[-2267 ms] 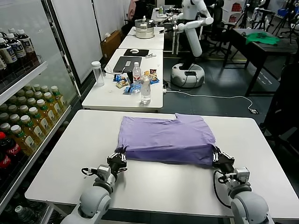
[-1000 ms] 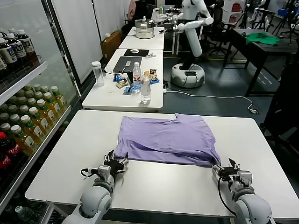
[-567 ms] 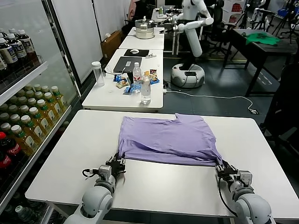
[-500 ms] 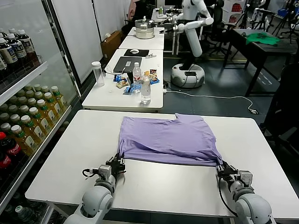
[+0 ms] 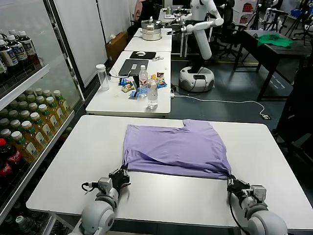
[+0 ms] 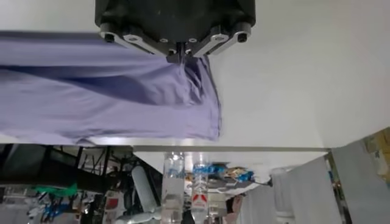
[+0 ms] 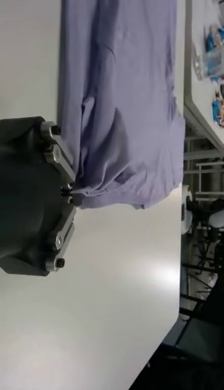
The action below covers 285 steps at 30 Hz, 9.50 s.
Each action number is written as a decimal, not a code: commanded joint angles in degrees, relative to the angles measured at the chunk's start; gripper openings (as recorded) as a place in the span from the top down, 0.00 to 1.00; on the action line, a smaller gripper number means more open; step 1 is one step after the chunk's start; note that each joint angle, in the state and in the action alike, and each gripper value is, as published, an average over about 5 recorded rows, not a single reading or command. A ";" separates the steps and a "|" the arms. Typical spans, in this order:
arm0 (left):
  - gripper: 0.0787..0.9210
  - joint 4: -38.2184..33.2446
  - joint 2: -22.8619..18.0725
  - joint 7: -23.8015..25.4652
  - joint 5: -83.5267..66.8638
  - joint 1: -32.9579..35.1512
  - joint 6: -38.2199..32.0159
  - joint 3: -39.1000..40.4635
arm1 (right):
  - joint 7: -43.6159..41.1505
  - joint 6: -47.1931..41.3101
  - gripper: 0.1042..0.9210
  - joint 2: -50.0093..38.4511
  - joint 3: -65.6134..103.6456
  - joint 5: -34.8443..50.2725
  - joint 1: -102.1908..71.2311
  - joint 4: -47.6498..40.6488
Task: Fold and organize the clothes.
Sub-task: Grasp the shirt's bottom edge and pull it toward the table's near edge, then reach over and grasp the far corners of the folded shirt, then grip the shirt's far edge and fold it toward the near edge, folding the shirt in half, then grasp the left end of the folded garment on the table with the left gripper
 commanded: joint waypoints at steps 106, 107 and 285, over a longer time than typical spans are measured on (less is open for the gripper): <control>0.89 19.24 1.52 -7.92 -11.13 -25.85 8.48 11.35 | 3.49 -3.09 0.97 -3.08 -26.74 20.07 49.65 -42.78; 0.92 19.06 1.56 -7.80 -11.22 -25.76 8.15 11.25 | 3.45 -3.06 0.99 -3.14 -26.63 20.02 49.46 -42.33; 0.77 -0.08 1.95 -13.44 -7.79 2.17 -2.27 -10.87 | -0.32 -2.79 0.12 -2.62 -0.85 4.33 2.46 4.00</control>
